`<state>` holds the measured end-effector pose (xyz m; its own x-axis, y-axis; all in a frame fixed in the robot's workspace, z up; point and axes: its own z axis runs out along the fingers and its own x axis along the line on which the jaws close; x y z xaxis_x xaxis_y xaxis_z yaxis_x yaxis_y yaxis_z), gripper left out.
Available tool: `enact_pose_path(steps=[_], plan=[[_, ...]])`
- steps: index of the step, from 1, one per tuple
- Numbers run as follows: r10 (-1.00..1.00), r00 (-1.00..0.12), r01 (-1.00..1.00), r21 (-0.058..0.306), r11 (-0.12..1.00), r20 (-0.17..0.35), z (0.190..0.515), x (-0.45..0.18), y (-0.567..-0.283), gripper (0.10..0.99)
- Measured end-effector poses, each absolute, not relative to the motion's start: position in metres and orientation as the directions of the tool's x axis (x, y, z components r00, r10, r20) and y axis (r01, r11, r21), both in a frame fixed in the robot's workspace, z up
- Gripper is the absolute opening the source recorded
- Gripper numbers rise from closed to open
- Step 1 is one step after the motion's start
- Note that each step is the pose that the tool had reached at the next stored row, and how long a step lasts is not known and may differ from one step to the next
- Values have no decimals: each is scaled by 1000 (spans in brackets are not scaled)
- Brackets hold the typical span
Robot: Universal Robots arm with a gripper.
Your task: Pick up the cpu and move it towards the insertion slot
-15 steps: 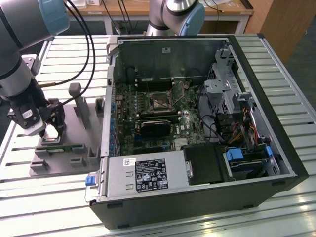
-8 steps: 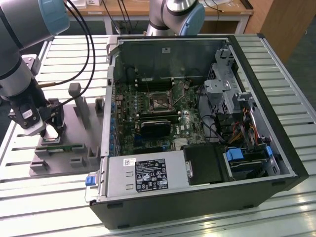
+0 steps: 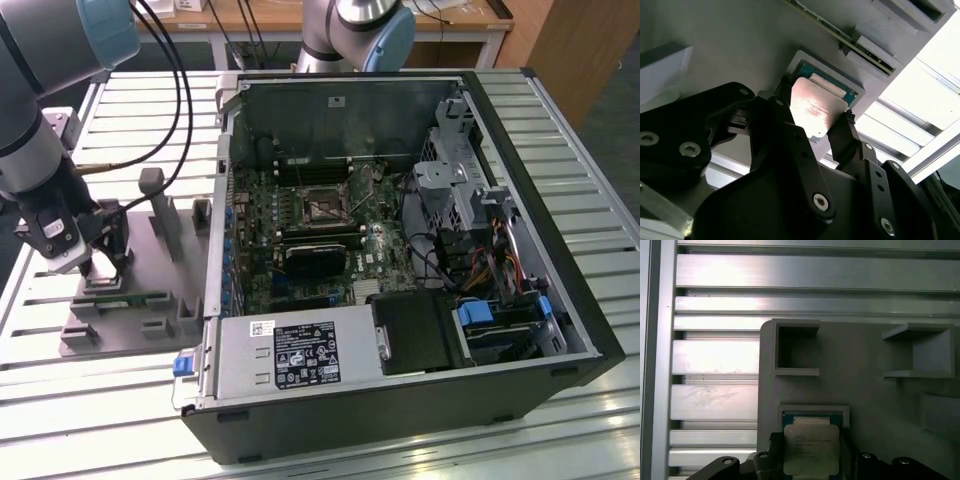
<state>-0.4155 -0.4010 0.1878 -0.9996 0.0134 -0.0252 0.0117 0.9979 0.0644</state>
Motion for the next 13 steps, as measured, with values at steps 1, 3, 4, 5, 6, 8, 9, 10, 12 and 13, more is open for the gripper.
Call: enact_pose_path(steps=[1, 3, 4, 5, 6, 8, 9, 10, 12, 13], plan=[[13, -1000, 12, 64, 998, -25, 189, -415, -401, 537], [13, -1000, 12, 64, 998, -25, 193, -415, -401, 537], [13, -1000, 12, 64, 998, -25, 195, -415, -401, 537], [13, -1000, 12, 65, 998, -25, 197, -415, -401, 537], [13, -1000, 12, 64, 998, -25, 199, -415, -401, 537], [13, -1000, 12, 64, 998, -25, 203, -415, -401, 537], [13, -1000, 12, 65, 998, -25, 206, -415, -401, 537], [13, -1000, 12, 64, 998, -25, 208, -415, -401, 537], [13, -1000, 12, 64, 998, -25, 213, -415, -401, 537], [13, -1000, 12, 64, 998, -25, 216, -415, -401, 537]])
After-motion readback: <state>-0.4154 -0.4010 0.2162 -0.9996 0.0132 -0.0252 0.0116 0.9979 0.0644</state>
